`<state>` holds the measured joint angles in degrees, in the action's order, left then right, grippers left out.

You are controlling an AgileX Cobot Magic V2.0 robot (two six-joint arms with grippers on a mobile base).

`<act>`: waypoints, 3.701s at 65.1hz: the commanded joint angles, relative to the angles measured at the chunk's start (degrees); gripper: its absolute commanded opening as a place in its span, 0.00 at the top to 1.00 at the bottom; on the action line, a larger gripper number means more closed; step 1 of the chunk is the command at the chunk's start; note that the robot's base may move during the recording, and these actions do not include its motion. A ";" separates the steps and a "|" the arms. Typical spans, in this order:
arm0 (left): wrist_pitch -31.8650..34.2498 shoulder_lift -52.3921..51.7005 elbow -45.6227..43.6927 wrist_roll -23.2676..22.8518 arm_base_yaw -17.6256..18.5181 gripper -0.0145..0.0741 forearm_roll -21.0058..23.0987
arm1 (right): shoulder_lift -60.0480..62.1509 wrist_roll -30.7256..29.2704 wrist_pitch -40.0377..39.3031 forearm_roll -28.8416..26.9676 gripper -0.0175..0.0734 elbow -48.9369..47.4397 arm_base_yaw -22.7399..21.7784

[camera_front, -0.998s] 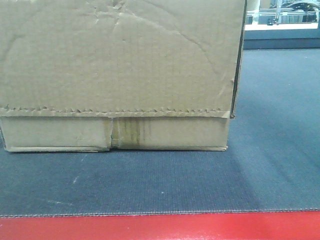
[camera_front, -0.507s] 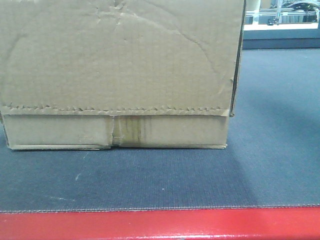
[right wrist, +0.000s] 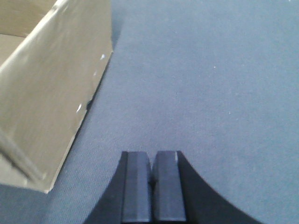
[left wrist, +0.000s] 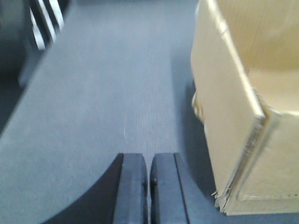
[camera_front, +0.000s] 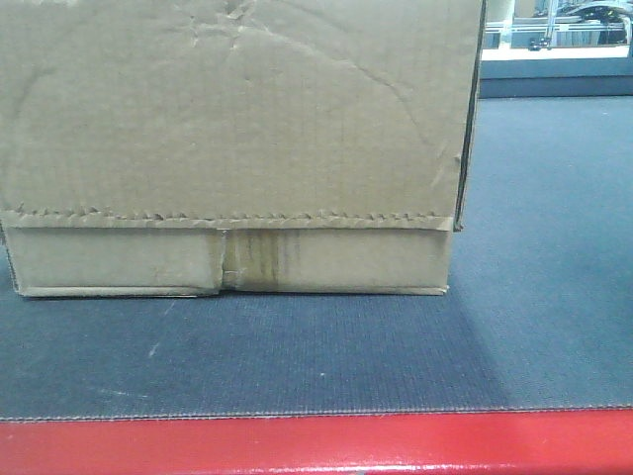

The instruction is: Grab carton from right shelf to conveyor

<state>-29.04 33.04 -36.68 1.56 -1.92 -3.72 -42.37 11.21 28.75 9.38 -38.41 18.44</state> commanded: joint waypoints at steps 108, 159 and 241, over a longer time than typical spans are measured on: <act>17.24 -33.04 31.04 0.15 -0.24 0.81 4.43 | 33.19 -0.73 -9.87 1.25 0.88 12.82 0.01; 26.00 -33.04 36.68 0.15 -0.24 0.81 4.49 | 33.19 -0.73 -9.97 1.25 0.88 12.82 0.01; 26.00 -33.04 36.68 0.15 -0.24 0.81 4.49 | 42.37 -15.96 -23.33 -14.42 0.88 38.41 -15.50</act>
<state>-3.94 0.31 0.14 1.56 -2.01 0.41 -0.40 -4.22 7.66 -4.67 0.00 3.19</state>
